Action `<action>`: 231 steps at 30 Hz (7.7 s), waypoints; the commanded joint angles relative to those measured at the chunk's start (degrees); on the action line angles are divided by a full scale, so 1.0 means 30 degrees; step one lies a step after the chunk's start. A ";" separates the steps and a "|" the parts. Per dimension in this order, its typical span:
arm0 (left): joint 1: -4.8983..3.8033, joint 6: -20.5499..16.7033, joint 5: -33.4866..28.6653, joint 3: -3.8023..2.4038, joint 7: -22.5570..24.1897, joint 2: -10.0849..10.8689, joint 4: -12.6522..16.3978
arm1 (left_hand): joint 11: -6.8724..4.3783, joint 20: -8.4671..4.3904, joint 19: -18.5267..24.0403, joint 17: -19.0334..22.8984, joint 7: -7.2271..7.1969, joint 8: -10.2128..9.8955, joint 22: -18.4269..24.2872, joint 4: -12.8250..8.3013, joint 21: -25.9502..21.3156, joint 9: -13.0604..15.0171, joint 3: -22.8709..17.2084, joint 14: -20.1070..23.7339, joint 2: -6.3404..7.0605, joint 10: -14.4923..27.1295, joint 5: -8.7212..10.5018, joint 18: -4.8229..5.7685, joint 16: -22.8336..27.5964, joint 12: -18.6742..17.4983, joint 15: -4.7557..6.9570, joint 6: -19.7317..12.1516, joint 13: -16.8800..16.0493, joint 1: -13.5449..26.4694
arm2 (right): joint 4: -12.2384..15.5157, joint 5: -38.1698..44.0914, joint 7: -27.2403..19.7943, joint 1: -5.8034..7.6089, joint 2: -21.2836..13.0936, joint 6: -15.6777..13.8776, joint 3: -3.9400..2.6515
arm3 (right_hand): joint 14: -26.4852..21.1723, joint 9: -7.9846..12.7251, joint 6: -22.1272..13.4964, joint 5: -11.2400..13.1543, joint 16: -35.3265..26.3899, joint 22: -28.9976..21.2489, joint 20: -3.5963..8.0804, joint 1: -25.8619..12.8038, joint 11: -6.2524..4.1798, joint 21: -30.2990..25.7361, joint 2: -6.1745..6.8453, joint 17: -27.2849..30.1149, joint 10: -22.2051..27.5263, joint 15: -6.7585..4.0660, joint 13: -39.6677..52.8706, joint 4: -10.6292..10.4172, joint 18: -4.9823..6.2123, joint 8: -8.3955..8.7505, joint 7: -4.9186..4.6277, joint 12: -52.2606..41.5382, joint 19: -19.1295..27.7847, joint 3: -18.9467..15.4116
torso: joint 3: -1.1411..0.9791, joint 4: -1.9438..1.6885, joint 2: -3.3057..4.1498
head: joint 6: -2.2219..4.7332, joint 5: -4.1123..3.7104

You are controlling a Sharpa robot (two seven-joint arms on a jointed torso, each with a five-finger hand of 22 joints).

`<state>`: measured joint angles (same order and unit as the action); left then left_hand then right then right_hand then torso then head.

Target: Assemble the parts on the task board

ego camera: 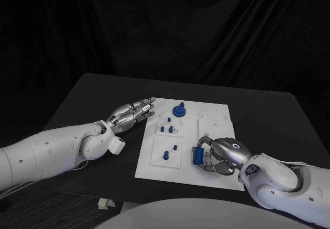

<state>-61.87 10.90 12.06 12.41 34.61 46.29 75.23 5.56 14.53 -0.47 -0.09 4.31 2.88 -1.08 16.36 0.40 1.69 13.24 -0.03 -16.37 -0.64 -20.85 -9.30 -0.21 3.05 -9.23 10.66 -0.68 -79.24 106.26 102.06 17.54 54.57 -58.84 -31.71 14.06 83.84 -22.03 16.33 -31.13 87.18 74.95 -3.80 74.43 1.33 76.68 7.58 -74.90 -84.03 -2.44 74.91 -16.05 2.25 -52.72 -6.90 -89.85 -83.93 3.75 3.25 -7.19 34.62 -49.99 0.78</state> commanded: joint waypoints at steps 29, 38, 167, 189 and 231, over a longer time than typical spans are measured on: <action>0.0039 0.0281 -0.0106 -0.0021 0.0011 -0.0076 -0.0028 | 0.0169 0.0205 -0.0050 0.0029 0.0141 0.0129 -0.0056 -0.0010 0.0060 0.0017 -0.0152 0.0009 -0.0076 -0.0014 -0.0053 -0.0082 0.0069 0.0109 -0.0191 0.0028 -0.0024 -0.0120 | 0.0313 0.0126 -0.0493 -0.0109 -0.0339 -0.0913 0.0046 | 0.1499 -0.0213 0.1651 -0.8481 -0.0062 0.3644 0.0348 -0.3798 -0.0447 -0.0002 -0.0738 -0.2777 -0.1991 -0.0380 0.5030 -0.0181 0.0294 0.0281 0.0405 -0.0049 -0.0024 0.3400 | 0.0000 0.0009 0.0008 | -0.0004 0.0094; 0.0043 0.0322 -0.0106 -0.0021 -0.0016 -0.0080 -0.0060 | 0.0179 0.0210 -0.0053 0.0029 0.0138 0.0131 -0.0060 -0.0005 0.0062 0.0018 -0.0154 0.0009 -0.0073 -0.0016 -0.0050 -0.0082 0.0069 0.0114 -0.0196 0.0035 -0.0025 -0.0116 | 0.0407 0.0126 -0.0530 -0.0120 -0.0448 -0.0549 0.0048 | 0.1494 0.0021 0.1702 -1.0118 -0.0056 0.3645 0.0391 -0.3978 -0.0504 -0.0002 -0.0258 -0.2789 -0.1991 -0.0436 0.5030 -0.0097 0.0295 0.0852 0.0443 -0.0049 -0.0010 0.4324 | -0.0002 0.0003 0.0004 | -0.0004 0.0069; 0.0128 0.0510 -0.0106 -0.0021 -0.0175 -0.0167 -0.0186 | 0.0348 0.0296 -0.0091 0.0029 0.0150 0.0127 -0.0096 -0.0020 0.0091 0.0010 -0.0324 0.0009 -0.0072 -0.0029 -0.0079 -0.0105 0.0069 0.0121 -0.0250 -0.0014 -0.0025 -0.0107 | 0.0418 -0.1243 -0.0192 0.0157 -0.0614 -0.0357 0.0037 | 0.1397 -0.0364 0.1914 0.9447 -0.0359 0.3600 0.0335 0.2209 -0.0404 -0.0257 -0.1878 -0.2130 -0.1991 -0.0369 0.5030 0.1605 0.0326 -0.2624 0.0502 -0.0049 -0.0037 -0.0650 | 0.0000 -0.0015 0.0005 | -0.0004 0.0239; 0.0128 0.0505 -0.0106 -0.0021 -0.0192 -0.0166 -0.0130 | 0.0359 0.0308 -0.0107 0.0029 0.0159 0.0133 -0.0118 -0.0023 0.0105 0.0012 -0.0361 0.0009 -0.0073 -0.0035 -0.0083 -0.0109 0.0069 0.0139 -0.0260 -0.0003 -0.0029 -0.0114 | 0.0398 -0.0621 0.0034 0.0152 -0.0586 -0.0327 0.0037 | 0.1414 -0.3122 0.1542 0.9445 -0.0332 0.3631 0.0645 0.2414 -0.0802 -0.0148 -0.1360 -0.2210 -0.1991 -0.0706 0.5030 0.1188 0.0301 -0.5552 0.1051 -0.0049 -0.0069 -0.1661 | 0.0004 -0.0019 -0.0001 | -0.0004 0.0362; 0.0144 0.0574 -0.0106 -0.0021 -0.0207 -0.0182 -0.0240 | 0.0399 0.0336 -0.0118 0.0029 0.0165 0.0136 -0.0126 -0.0082 0.0113 0.0012 -0.0479 0.0009 -0.0080 -0.0040 -0.0148 -0.0115 0.0069 0.0140 -0.0283 -0.0005 -0.0030 -0.0189 | 0.0863 -0.1942 -0.0381 0.0166 -0.1314 -0.0702 0.0030 | 0.1505 -0.4317 0.1686 0.9387 -0.0187 0.3715 0.0744 0.1137 -0.0884 0.0186 -0.0473 -0.2526 -0.1991 -0.0784 0.5030 0.0191 0.0235 -0.5346 0.1209 -0.0049 -0.0207 -0.0546 | 0.0005 -0.0002 -0.0002 | -0.0004 0.0278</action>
<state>-61.52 11.94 12.06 12.40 33.30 45.85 74.41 6.35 15.15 -0.68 -0.10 4.31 3.11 -1.37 16.12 0.40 1.64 12.05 -0.03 -16.60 -0.60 -21.14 -9.30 -0.21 3.26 -9.63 10.65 -0.70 -79.47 108.87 96.40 14.78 55.14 -62.79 -36.00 14.15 83.99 -34.93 21.59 -3.00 86.79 74.95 -1.75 77.37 -1.24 77.54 6.19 -74.90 -84.15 -4.77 74.94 -15.57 3.13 -68.95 -2.96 -89.84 -83.94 1.99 3.25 -7.20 34.62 -49.99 1.60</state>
